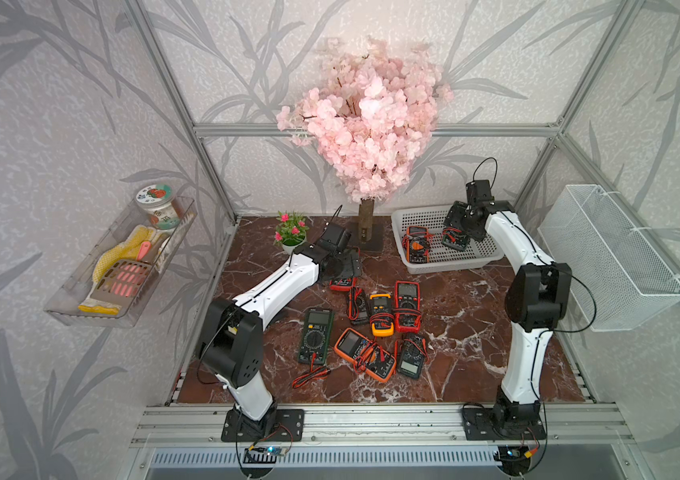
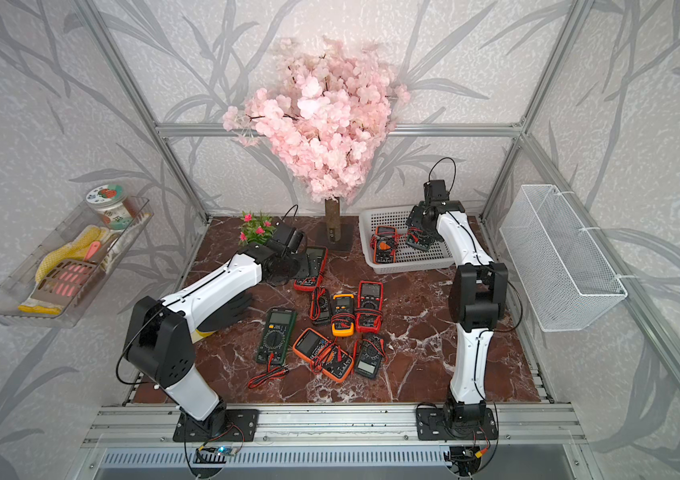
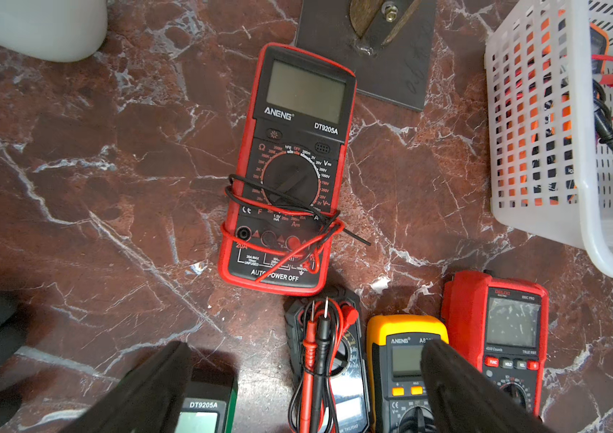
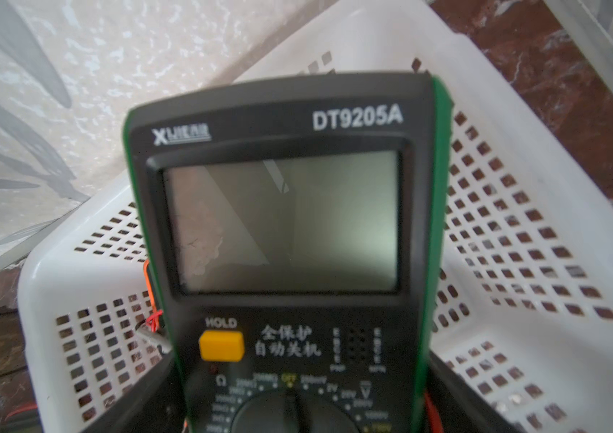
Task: Put the multimeter into the basket
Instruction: Place the multimeter in the basket.
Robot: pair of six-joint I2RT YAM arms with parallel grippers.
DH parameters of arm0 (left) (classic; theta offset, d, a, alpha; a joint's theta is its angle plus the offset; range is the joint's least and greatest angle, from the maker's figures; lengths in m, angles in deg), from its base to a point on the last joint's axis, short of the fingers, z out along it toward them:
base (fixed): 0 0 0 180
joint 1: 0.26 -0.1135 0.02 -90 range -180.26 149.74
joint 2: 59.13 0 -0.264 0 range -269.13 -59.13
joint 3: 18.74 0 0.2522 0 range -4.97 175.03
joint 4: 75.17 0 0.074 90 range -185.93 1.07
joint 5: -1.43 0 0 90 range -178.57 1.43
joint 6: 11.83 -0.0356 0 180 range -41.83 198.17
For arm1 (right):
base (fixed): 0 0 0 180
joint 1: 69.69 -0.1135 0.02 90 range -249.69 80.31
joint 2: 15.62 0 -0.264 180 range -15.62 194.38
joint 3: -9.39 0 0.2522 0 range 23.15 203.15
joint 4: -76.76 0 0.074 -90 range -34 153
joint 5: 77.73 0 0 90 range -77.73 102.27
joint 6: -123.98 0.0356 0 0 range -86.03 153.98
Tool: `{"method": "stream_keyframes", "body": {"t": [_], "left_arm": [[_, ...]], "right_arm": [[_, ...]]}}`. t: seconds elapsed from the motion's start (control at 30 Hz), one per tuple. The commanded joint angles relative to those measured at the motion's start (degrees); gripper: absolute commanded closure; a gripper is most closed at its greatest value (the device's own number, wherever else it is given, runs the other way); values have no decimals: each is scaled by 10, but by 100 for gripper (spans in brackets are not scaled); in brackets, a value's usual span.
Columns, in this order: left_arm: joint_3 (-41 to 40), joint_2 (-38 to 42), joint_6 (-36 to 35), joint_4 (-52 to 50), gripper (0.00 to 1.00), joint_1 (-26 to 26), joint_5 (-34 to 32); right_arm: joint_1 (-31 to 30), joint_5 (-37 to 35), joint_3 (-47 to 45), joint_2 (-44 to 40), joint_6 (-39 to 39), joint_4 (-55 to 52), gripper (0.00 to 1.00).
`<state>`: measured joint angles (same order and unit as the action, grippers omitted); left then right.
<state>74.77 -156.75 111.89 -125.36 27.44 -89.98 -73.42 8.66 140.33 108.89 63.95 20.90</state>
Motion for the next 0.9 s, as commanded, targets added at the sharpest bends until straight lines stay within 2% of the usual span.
{"method": "stream_keyframes", "body": {"t": [0.0,0.23,0.33,0.43,0.67,0.87], "left_arm": [[20,-8,-11,-19,0,0,-4],[26,-15,-8,-17,0,-3,-2],[27,-20,-5,-13,0,-4,4],[33,-29,-5,-11,0,-5,9],[46,-47,-8,-9,0,-7,21],[49,-54,-9,-8,0,-7,29]], "right_arm": [[4,-13,81,45,-48,-33,42],[4,-30,270,160,-101,-140,43],[4,-20,297,182,-104,-179,44],[4,-20,247,163,-103,-177,45],[4,-11,39,59,-95,-85,45],[4,-3,-51,16,-84,-51,45]]}}
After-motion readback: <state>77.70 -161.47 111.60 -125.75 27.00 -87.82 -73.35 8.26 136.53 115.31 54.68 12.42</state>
